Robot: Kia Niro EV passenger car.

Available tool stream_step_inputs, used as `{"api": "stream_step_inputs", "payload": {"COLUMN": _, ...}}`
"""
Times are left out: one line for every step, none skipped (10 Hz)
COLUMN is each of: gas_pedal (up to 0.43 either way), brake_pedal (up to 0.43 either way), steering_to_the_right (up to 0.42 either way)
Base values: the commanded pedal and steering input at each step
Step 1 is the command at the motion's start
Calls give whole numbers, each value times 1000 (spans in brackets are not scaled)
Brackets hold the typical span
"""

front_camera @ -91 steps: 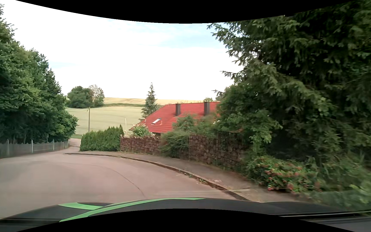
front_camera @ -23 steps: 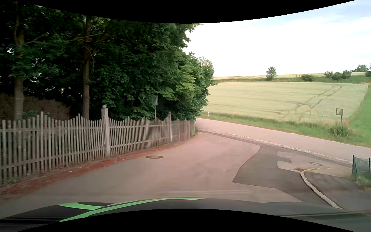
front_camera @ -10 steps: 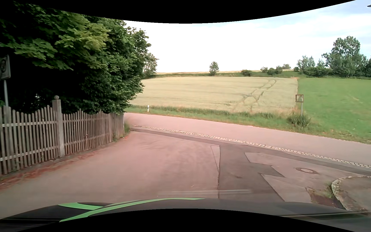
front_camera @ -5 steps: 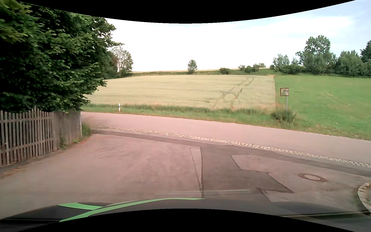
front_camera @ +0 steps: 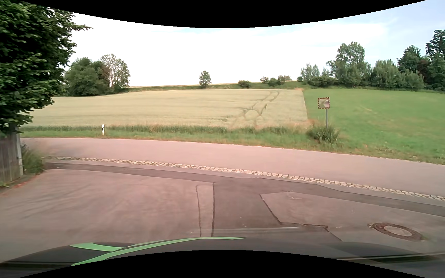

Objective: Follow the waypoints while adhering to traffic rules and regulations

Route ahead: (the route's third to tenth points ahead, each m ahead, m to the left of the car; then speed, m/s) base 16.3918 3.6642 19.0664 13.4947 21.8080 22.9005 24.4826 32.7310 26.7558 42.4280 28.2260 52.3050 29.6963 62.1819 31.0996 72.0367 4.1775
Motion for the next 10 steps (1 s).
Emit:
{"api": "stream_step_inputs", "payload": {"gas_pedal": 0, "brake_pedal": 287, "steering_to_the_right": 200}}
{"api": "stream_step_inputs", "payload": {"gas_pedal": 0, "brake_pedal": 287, "steering_to_the_right": 197}}
{"api": "stream_step_inputs", "payload": {"gas_pedal": 0, "brake_pedal": 293, "steering_to_the_right": 194}}
{"api": "stream_step_inputs", "payload": {"gas_pedal": 0, "brake_pedal": 293, "steering_to_the_right": 191}}
{"api": "stream_step_inputs", "payload": {"gas_pedal": 0, "brake_pedal": 293, "steering_to_the_right": 184}}
{"api": "stream_step_inputs", "payload": {"gas_pedal": 0, "brake_pedal": 299, "steering_to_the_right": 178}}
{"api": "stream_step_inputs", "payload": {"gas_pedal": 0, "brake_pedal": 299, "steering_to_the_right": 173}}
{"api": "stream_step_inputs", "payload": {"gas_pedal": 0, "brake_pedal": 299, "steering_to_the_right": 170}}
{"api": "stream_step_inputs", "payload": {"gas_pedal": 0, "brake_pedal": 299, "steering_to_the_right": 166}}
{"api": "stream_step_inputs", "payload": {"gas_pedal": 0, "brake_pedal": 305, "steering_to_the_right": 163}}
